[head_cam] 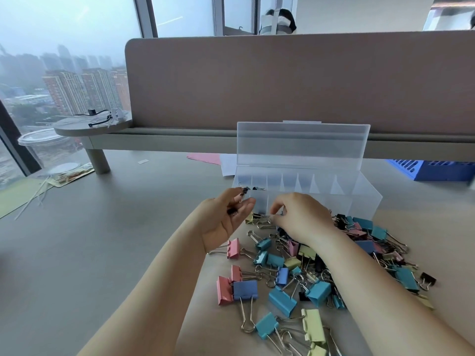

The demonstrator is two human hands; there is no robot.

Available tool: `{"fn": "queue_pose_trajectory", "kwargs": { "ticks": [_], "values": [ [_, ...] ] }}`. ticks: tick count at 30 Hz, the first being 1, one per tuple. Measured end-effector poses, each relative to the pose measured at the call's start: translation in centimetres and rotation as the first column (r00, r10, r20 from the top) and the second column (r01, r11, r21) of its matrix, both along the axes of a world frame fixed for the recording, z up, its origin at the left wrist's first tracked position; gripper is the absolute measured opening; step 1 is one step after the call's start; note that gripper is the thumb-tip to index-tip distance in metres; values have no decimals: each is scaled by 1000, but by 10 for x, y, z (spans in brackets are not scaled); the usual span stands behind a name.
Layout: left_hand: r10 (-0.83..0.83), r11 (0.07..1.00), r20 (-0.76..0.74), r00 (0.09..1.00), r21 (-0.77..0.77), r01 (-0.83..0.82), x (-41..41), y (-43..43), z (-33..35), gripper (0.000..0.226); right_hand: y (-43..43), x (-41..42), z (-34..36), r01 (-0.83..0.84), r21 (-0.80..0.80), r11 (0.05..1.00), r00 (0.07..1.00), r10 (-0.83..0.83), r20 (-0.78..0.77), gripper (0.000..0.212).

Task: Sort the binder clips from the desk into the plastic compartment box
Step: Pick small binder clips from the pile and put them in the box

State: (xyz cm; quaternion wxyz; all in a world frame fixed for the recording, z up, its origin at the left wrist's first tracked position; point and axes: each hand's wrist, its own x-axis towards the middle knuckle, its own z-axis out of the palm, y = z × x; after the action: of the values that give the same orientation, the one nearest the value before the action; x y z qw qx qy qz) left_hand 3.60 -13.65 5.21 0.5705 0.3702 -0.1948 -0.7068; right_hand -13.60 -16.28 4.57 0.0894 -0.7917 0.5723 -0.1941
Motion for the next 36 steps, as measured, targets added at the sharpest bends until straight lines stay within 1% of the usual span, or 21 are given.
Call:
{"fn": "queue_pose_trajectory", "kwargs": {
  "ticks": [3, 5, 6, 7, 8, 9, 10, 11, 12, 14, 15, 16, 17, 19, 20, 22, 24, 25, 28, 32, 36],
  "values": [
    [-10, 1000, -68, 998, 14, 11, 1, 1, -1, 5, 0, 2, -1, -10, -38, 999, 998, 7, -68, 20],
    [-28, 999, -25, 999, 26, 29, 1, 2, -1, 6, 1, 4, -2, -26, -41, 999, 990, 20, -138, 19],
    [-41, 999, 56, 998, 26, 39, 0, 3, -1, 8, 1, 5, -2, -27, -42, 999, 987, 20, -158, 19],
    [-43, 999, 189, 981, 16, 41, -2, 3, 0, 11, 1, 5, -3, -26, -43, 999, 985, 18, -172, 19],
    [-29, 999, 365, 931, -9, 35, -3, 2, -1, 12, 1, 5, -3, -25, -47, 999, 983, 16, -183, 20],
    [-2, 998, 550, 835, -49, 35, -5, 2, -2, 13, 0, 5, -4, -28, -52, 998, 980, 18, -196, 22],
    [37, 994, 710, 704, -102, 51, -5, 2, -4, 13, 1, 6, -4, -33, -57, 998, 977, 20, -211, 24],
    [85, 984, 829, 553, -155, 82, -6, 3, -5, 11, 1, 6, -5, -36, -61, 997, 974, 21, -226, 25],
    [145, 972, 912, 383, -204, 118, -6, 2, -8, 8, 0, 7, -6, -35, -66, 997, 971, 18, -238, 25],
    [229, 955, 973, 18, -228, 189, -6, 3, -14, 7, -1, 8, -7, -23, -70, 997, 969, 5, -245, 27],
    [228, 959, 964, -136, -198, 205, -5, 5, -16, 13, -1, 8, -8, -18, -76, 997, 971, -1, -238, 27],
    [222, 962, 946, -238, -173, 211, -4, 6, -18, 20, -1, 8, -9, -16, -84, 996, 974, -4, -227, 27],
    [221, 963, 931, -291, -161, 216, -4, 6, -20, 26, -1, 8, -9, -17, -93, 996, 978, -2, -210, 25],
    [240, 959, 910, -339, -166, 231, -5, 5, -23, 32, 0, 8, -8, -20, -98, 995, 990, 6, -142, 21],
    [246, 957, 899, -363, -166, 238, -5, 5, -23, 33, 0, 8, -5, -20, -77, 997, 997, 14, -76, 19],
    [254, 955, 879, -403, -163, 246, -6, 4, -22, 32, -1, 6, 1, -41, 25, 999, 991, 37, 131, 14],
    [268, 953, 867, -421, -175, 247, -6, 3, -21, 30, -2, 5, 7, -88, 117, 989, 939, 43, 341, 15],
    [276, 952, 863, -424, -185, 244, -6, 2, -21, 28, -3, 4, 9, -100, 148, 984, 915, 33, 402, 15],
    [288, 951, 857, -427, -205, 230, -6, 0, -22, 25, -3, 2, 11, -109, 228, 968, 883, -11, 469, 6],
    [281, 956, 857, -432, -209, 206, -2, 0, -23, 24, -1, 2, 13, -99, 291, 952, 865, -62, 498, 13],
    [259, 961, 863, -434, -184, 206, -2, 0, -25, 23, -1, 2, 15, -88, 321, 943, 859, -91, 504, 11]
  ]
}}
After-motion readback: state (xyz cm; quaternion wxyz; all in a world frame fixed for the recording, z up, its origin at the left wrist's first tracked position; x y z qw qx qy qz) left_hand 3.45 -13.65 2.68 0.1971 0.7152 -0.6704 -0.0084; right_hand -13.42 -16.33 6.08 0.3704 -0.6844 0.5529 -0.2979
